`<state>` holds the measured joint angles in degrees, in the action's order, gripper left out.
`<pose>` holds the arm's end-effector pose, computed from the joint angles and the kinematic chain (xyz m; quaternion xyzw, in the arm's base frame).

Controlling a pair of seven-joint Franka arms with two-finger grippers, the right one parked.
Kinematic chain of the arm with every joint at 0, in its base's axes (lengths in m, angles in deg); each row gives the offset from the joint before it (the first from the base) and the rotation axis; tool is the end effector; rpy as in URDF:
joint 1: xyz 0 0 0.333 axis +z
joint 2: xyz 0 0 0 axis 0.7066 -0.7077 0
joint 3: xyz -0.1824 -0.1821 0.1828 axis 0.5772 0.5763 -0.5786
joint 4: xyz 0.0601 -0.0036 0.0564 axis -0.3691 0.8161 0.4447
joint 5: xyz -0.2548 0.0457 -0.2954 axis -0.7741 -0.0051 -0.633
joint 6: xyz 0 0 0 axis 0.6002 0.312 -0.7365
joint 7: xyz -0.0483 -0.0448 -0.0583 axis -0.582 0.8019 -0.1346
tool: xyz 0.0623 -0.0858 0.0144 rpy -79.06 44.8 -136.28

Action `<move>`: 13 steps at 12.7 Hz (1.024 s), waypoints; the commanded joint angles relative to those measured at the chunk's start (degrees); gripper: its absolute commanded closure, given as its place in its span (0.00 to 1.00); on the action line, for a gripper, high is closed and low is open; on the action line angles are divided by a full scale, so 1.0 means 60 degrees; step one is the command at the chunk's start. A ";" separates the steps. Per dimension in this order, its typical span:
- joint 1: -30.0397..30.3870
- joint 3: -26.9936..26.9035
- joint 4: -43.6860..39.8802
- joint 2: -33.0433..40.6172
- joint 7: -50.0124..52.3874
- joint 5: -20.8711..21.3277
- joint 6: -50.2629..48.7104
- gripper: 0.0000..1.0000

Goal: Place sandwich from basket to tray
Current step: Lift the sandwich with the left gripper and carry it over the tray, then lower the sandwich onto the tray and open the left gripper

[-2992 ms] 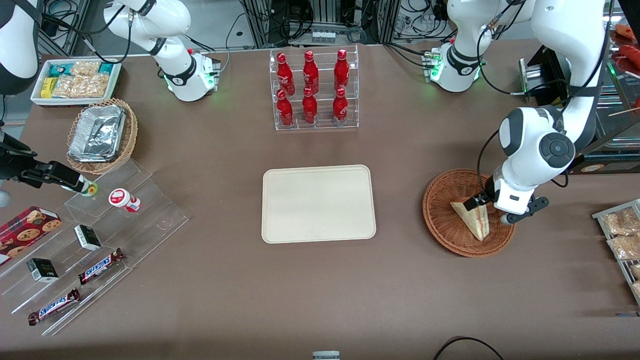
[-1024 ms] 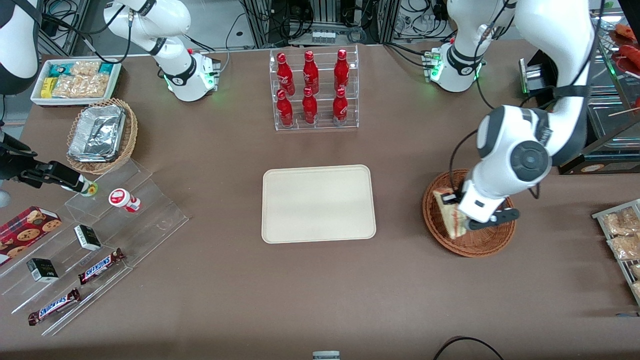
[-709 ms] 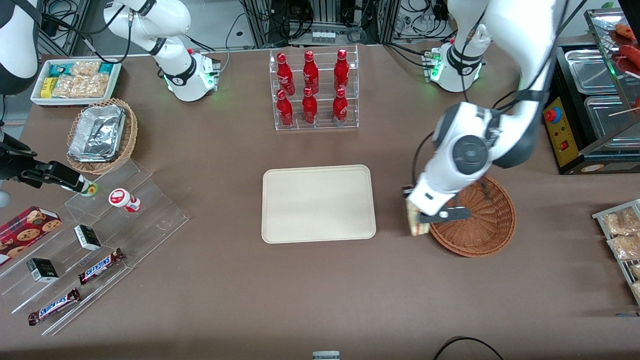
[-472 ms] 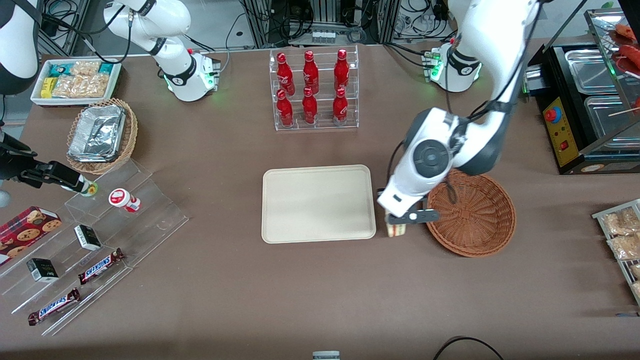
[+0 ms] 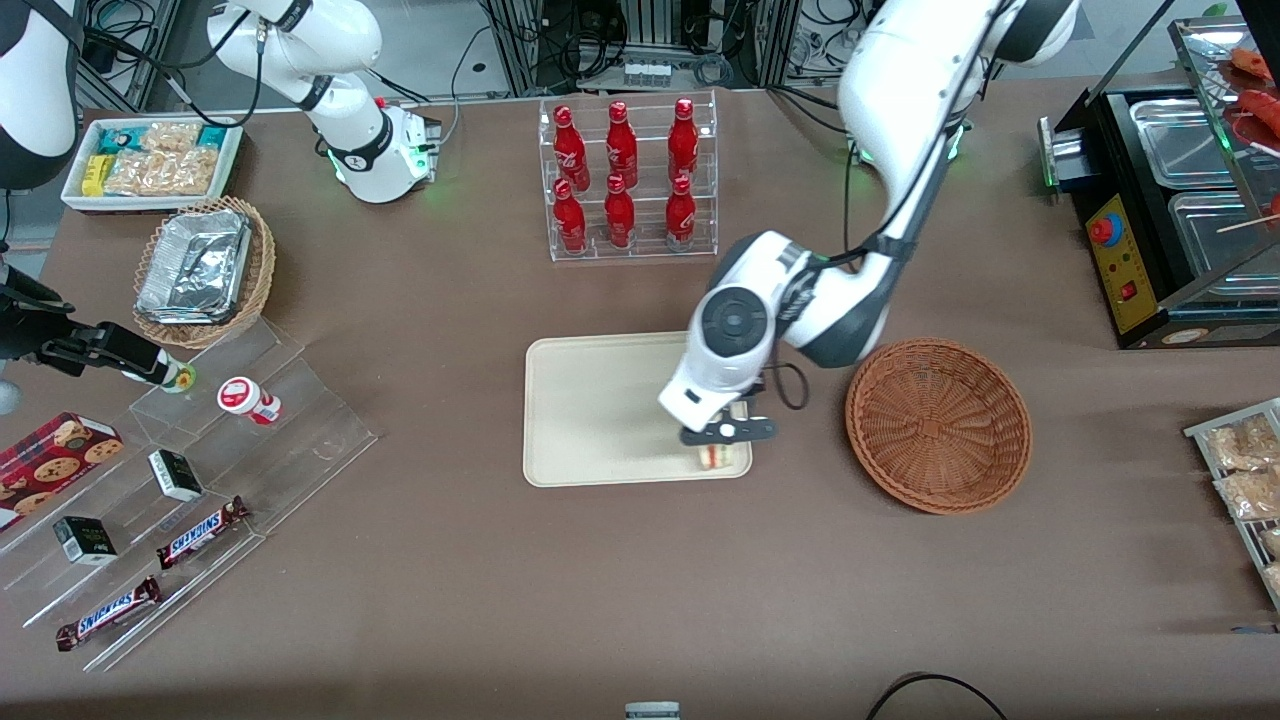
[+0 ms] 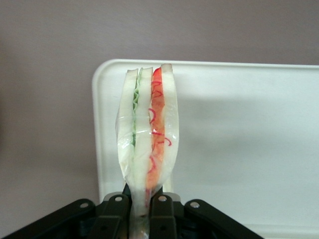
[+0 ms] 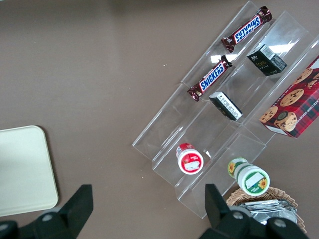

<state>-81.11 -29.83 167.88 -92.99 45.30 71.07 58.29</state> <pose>0.5530 -0.4469 0.2892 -0.9980 -0.0355 0.0521 0.0035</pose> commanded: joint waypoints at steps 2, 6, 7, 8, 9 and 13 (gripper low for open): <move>-0.0594 -0.0110 -0.1457 -0.1036 0.0812 -0.0021 -0.0085 1.00; -0.0756 0.0182 -0.1576 -0.1315 0.1500 -0.0036 0.0486 1.00; -0.0771 0.0197 -0.1576 -0.1359 0.1618 -0.0036 0.0661 1.00; -0.0771 0.0241 -0.1576 -0.1403 0.1692 -0.0036 0.0691 1.00; -0.0786 0.0314 -0.1576 -0.1418 0.1751 -0.0036 0.0706 1.00; -0.0918 0.0329 -0.1489 -0.1447 0.1868 -0.0021 0.0663 1.00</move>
<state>-85.68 -27.37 160.43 -100.81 54.91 71.01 62.62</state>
